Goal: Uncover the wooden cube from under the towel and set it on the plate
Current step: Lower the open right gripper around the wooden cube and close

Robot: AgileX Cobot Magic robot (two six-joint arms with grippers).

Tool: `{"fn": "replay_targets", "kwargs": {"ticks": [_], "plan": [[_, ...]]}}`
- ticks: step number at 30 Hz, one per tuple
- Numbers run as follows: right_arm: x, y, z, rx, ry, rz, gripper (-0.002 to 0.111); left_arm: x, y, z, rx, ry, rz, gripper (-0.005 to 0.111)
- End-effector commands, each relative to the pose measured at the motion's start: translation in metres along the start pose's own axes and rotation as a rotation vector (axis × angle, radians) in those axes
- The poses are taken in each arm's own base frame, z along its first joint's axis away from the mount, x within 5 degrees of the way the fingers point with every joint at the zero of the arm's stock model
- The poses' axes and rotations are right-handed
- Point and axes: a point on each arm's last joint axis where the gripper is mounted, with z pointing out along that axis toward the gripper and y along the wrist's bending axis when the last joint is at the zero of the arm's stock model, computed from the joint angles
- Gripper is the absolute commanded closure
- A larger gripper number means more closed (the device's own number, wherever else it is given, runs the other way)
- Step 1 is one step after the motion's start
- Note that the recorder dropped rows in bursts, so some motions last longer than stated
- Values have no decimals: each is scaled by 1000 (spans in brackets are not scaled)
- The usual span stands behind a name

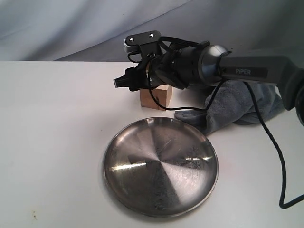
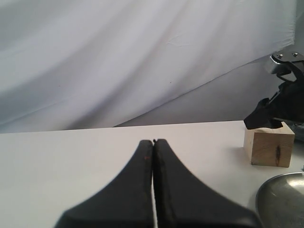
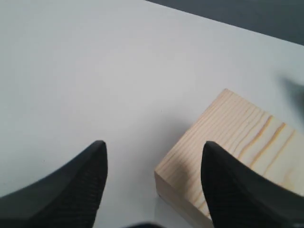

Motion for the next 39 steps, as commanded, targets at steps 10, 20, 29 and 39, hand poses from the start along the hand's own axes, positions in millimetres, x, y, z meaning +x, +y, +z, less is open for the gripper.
{"fn": "replay_targets", "kwargs": {"ticks": [10,20,29,39], "plan": [[1,1,-12,67,88,2,63,0,0,0,-3,-11,-5,107],[1,-8,-22,158,157,-24,63,0,0,0,-3,-11,-5,107],[-1,-9,-20,155,123,-58,70,0,0,0,-3,-11,-5,107],[5,-15,-13,223,125,-96,71,0,0,0,-3,-11,-5,107]]}}
